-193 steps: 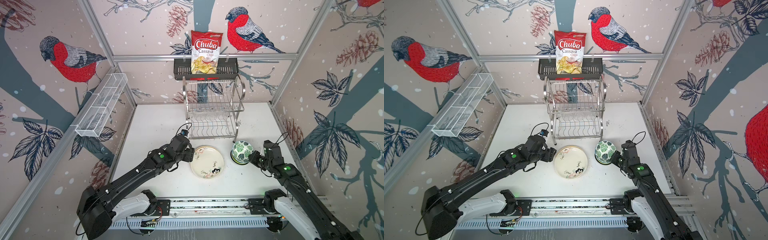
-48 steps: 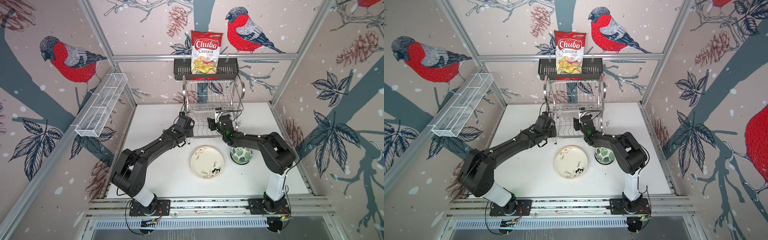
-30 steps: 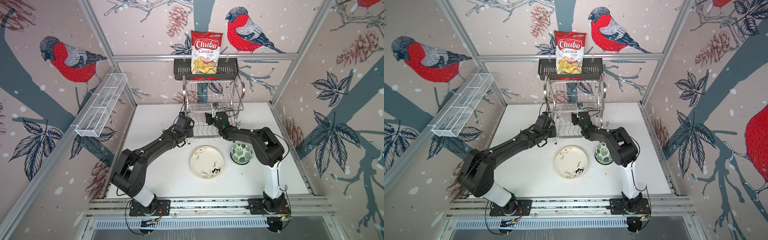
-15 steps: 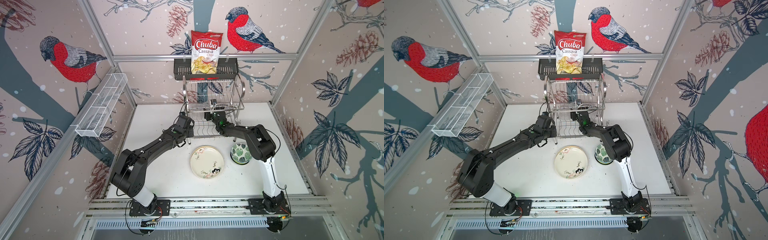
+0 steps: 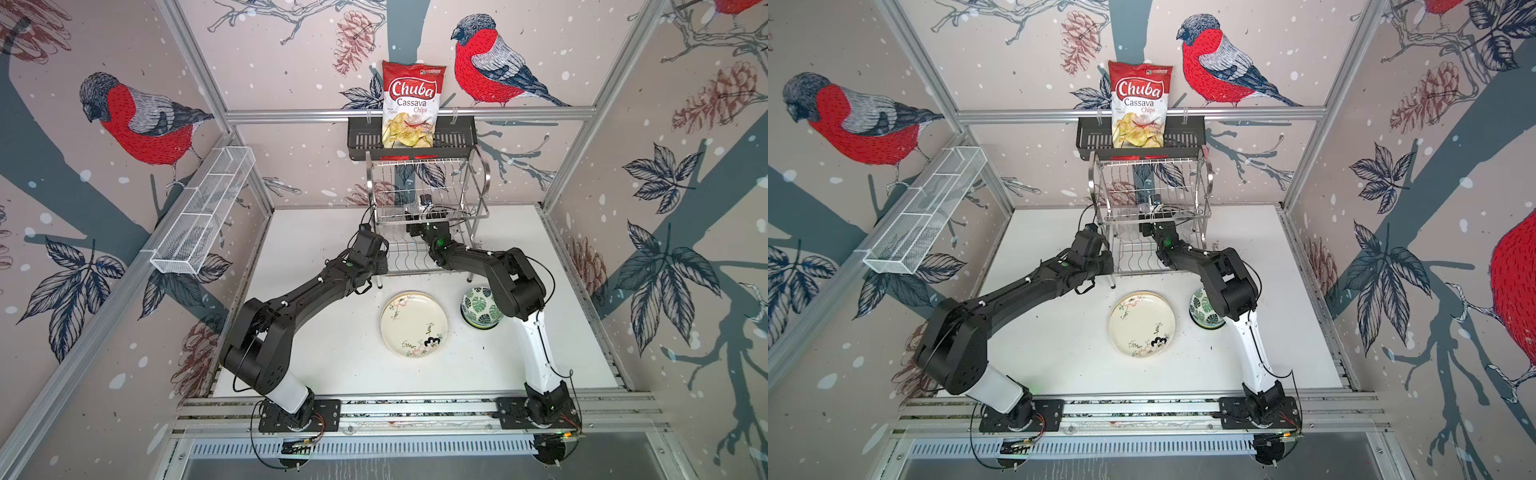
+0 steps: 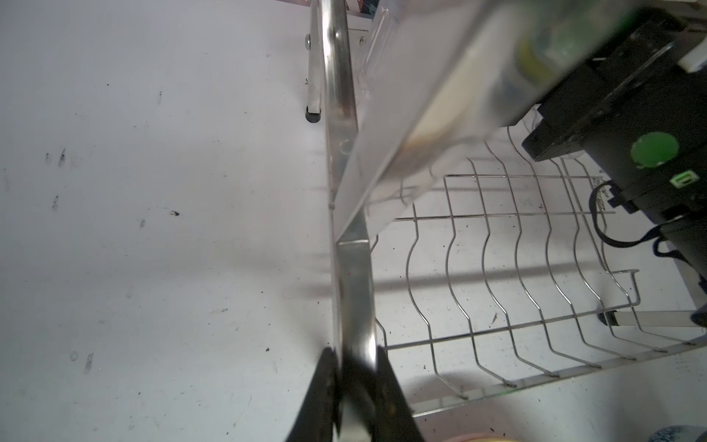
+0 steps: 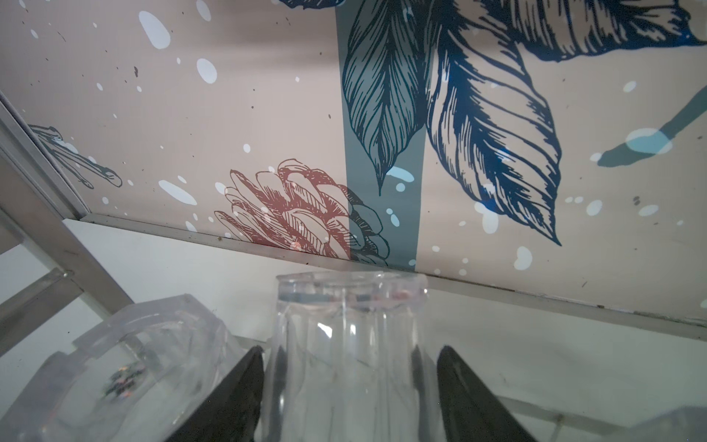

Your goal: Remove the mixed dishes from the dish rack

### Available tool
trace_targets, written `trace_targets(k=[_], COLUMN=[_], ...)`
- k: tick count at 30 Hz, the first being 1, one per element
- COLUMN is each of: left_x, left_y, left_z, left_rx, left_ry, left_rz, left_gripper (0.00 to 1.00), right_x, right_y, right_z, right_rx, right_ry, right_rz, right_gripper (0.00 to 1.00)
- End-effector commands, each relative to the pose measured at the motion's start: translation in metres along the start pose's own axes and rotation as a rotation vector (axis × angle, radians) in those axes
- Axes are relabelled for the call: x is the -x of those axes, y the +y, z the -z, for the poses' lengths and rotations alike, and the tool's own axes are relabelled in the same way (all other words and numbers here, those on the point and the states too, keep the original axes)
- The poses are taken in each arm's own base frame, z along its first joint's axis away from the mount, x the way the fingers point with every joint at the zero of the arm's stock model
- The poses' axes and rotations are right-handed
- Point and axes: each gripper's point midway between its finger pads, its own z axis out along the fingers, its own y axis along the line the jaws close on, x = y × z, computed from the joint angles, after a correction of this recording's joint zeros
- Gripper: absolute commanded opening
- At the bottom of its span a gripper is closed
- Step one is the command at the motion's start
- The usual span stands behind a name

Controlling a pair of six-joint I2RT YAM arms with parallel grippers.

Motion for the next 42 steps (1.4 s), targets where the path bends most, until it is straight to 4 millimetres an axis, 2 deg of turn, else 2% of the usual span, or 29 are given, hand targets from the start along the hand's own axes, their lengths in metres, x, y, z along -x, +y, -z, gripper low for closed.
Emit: trace_targets(k=[1, 14, 15, 16, 19, 26, 28, 33, 42], left_x=[-0.013, -0.007, -0.008, -0.008, -0.008, -0.007, -0.007, -0.007, -0.007], left_y=[-0.003, -0.005, -0.005, -0.005, -0.005, -0.005, -0.005, -0.004, -0.003], left_z=[0.001, 0.006, 0.006, 0.006, 0.006, 0.008, 0.008, 0.007, 0.007], left_rx=[-0.026, -0.034, -0.034, -0.035, -0.034, -0.035, -0.037, -0.033, -0.03], left_ry=[0.063, 0.043, 0.045, 0.045, 0.045, 0.039, 0.038, 0.036, 0.038], left_rz=[0.018, 0.023, 0.022, 0.022, 0.023, 0.024, 0.024, 0.024, 0.024], left_gripper=[0.07, 0.07, 0.07, 0.07, 0.07, 0.07, 0.07, 0.07, 0.07], right_x=[-0.024, -0.032, -0.032, -0.032, -0.032, -0.023, -0.018, -0.011, -0.014], right_y=[-0.002, 0.008, 0.007, 0.008, 0.007, 0.004, 0.001, -0.005, -0.001], right_z=[0.005, 0.037, 0.038, 0.038, 0.038, 0.031, 0.028, 0.018, -0.006], right_rx=[0.001, 0.012, 0.008, 0.009, 0.008, 0.01, 0.002, -0.001, 0.004], right_ry=[0.102, 0.151, 0.153, 0.154, 0.155, 0.13, 0.116, 0.095, 0.109], right_rz=[-0.002, -0.012, -0.01, -0.006, -0.009, -0.007, -0.003, 0.007, 0.031], right_gripper=[0.71, 0.74, 0.82, 0.85, 0.86, 0.92, 1.0, 0.99, 0.99])
